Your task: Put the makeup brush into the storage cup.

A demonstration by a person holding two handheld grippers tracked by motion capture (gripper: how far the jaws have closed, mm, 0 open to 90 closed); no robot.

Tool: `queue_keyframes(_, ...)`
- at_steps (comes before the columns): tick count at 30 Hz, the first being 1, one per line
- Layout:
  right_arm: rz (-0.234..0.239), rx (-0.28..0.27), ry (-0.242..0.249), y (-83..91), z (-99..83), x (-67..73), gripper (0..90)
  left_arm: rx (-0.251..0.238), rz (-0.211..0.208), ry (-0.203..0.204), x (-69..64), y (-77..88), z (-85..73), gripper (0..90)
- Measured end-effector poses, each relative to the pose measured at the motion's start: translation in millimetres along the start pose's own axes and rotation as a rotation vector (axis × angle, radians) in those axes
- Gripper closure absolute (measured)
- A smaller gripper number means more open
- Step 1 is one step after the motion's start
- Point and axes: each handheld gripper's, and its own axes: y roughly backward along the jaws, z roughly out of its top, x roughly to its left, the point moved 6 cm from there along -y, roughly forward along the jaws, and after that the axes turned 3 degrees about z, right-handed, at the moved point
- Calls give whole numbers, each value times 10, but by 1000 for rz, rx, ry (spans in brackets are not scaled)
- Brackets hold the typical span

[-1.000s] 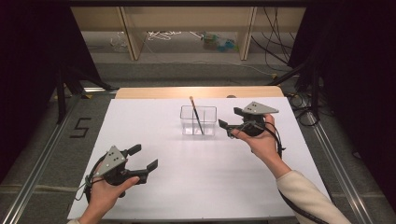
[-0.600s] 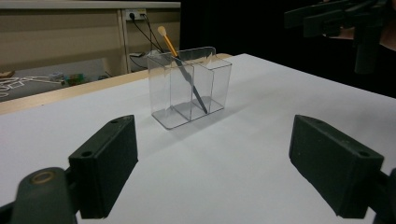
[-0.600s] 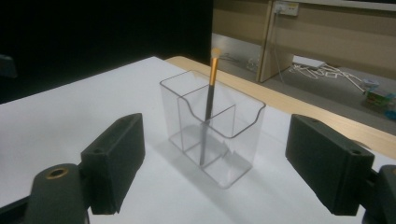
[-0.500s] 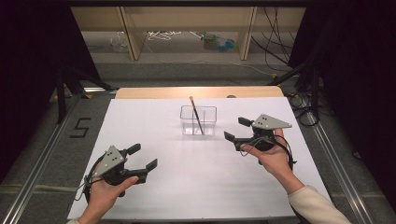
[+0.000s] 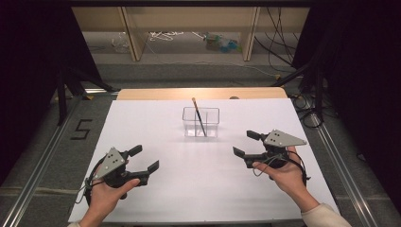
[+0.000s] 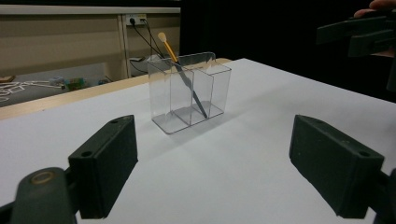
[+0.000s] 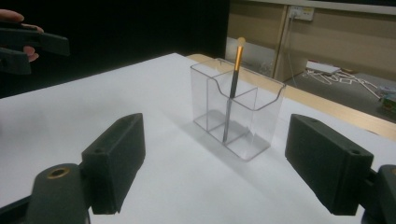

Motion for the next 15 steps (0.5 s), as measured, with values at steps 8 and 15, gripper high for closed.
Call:
queue_keyframes(8,17,3,-23,111,-125,54,216,4,1,-1,-7,3,-1,150)
queue_keyframes(15,20,15,-31,143,-167,51,216,2,11,-1,1,9,4,153)
